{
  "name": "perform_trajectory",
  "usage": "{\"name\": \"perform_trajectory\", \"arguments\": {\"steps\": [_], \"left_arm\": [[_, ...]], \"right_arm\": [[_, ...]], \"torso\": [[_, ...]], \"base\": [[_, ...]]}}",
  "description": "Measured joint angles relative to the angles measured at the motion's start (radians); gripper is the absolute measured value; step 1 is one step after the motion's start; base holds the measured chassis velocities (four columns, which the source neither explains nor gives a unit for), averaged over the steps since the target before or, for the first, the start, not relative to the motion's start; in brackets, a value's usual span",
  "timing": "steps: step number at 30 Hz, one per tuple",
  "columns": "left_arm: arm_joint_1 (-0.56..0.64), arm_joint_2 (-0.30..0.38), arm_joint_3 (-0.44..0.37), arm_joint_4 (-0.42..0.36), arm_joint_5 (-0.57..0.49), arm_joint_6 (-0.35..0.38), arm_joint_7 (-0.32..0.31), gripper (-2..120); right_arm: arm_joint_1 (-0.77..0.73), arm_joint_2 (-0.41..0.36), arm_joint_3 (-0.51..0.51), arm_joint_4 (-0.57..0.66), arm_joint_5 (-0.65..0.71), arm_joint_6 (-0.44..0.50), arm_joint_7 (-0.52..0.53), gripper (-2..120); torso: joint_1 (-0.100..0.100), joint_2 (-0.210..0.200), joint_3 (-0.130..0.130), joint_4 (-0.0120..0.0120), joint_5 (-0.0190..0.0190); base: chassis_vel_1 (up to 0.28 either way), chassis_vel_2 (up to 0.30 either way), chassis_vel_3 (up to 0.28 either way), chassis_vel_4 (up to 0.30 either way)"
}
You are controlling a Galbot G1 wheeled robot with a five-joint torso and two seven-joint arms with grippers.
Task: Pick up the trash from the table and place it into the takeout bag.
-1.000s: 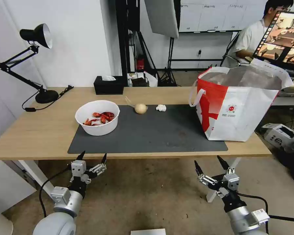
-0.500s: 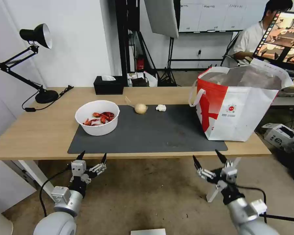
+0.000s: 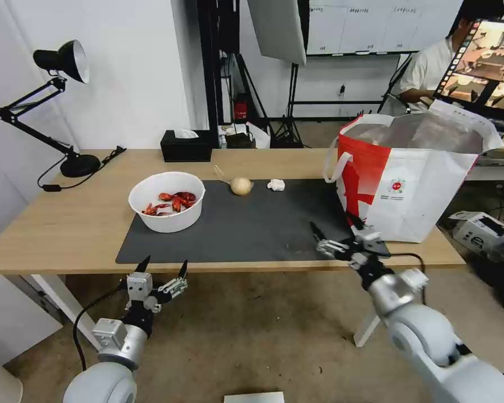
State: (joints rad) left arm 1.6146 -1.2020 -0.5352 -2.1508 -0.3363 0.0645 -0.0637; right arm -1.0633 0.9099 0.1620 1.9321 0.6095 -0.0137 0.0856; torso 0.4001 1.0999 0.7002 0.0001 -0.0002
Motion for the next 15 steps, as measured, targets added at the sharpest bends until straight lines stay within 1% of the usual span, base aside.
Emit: {"name": "perform_trajectory", "arguments": {"steps": [1, 3, 4, 7, 8, 10, 11, 12, 13, 14, 15], "left_arm": [[0.000, 0.000, 0.000, 0.000, 0.000, 0.000, 0.000, 100], [0.000, 0.006, -0.006, 0.007, -0.001, 0.000, 0.000, 100], [0.000, 0.006, -0.006, 0.007, -0.001, 0.000, 0.000, 100], [-0.003, 0.010, -0.012, 0.023, -0.009, 0.001, -0.001, 100], [-0.003, 0.010, -0.012, 0.023, -0.009, 0.001, -0.001, 100], [-0.006, 0.011, -0.013, 0.034, -0.012, 0.001, 0.000, 100], [-0.006, 0.011, -0.013, 0.034, -0.012, 0.001, 0.000, 100], [-0.007, 0.012, -0.013, 0.038, -0.013, 0.000, -0.001, 100], [-0.010, 0.014, -0.013, 0.044, -0.015, 0.000, -0.001, 100], [-0.010, 0.014, -0.013, 0.044, -0.015, 0.000, -0.001, 100], [-0.013, 0.016, -0.013, 0.050, -0.019, -0.001, -0.001, 100]], "right_arm": [[0.000, 0.000, 0.000, 0.000, 0.000, 0.000, 0.000, 100], [0.122, 0.020, -0.096, -0.058, 0.010, -0.026, 0.048, 100], [0.122, 0.020, -0.096, -0.058, 0.010, -0.026, 0.048, 100], [0.330, 0.058, -0.273, -0.189, 0.041, -0.069, 0.145, 100], [0.330, 0.058, -0.273, -0.189, 0.041, -0.069, 0.145, 100], [0.478, 0.100, -0.381, -0.293, 0.077, -0.091, 0.219, 100], [0.478, 0.100, -0.381, -0.293, 0.077, -0.091, 0.219, 100], [0.526, 0.121, -0.411, -0.335, 0.091, -0.100, 0.246, 100], [0.594, 0.162, -0.455, -0.401, 0.111, -0.110, 0.282, 100], [0.594, 0.162, -0.455, -0.401, 0.111, -0.110, 0.282, 100], [0.648, 0.200, -0.483, -0.468, 0.126, -0.125, 0.310, 100]], "torso": [[0.000, 0.000, 0.000, 0.0000, 0.0000], [0.000, 0.000, 0.000, -0.0001, 0.0004], [0.000, 0.000, 0.000, -0.0001, 0.0004], [0.000, 0.000, 0.000, -0.0002, 0.0003], [0.000, 0.000, 0.000, -0.0002, 0.0003], [0.000, 0.000, 0.000, 0.0001, 0.0000], [0.000, 0.000, 0.000, 0.0001, 0.0000], [0.000, 0.000, 0.000, 0.0002, -0.0003], [0.000, 0.000, 0.000, 0.0000, -0.0001], [0.000, 0.000, 0.000, 0.0000, -0.0001], [0.000, 0.000, 0.000, 0.0003, 0.0001]], "base": [[0.000, 0.000, 0.000, 0.000], [0.000, 0.000, 0.000, 0.000], [0.000, 0.000, 0.000, 0.000], [0.000, 0.000, 0.000, 0.000], [0.000, 0.000, 0.000, 0.000], [0.000, 0.000, 0.000, 0.000], [0.000, 0.000, 0.000, 0.000], [0.000, 0.000, 0.000, 0.000], [0.000, 0.000, 0.000, 0.000], [0.000, 0.000, 0.000, 0.000], [0.000, 0.000, 0.000, 0.000]]}}
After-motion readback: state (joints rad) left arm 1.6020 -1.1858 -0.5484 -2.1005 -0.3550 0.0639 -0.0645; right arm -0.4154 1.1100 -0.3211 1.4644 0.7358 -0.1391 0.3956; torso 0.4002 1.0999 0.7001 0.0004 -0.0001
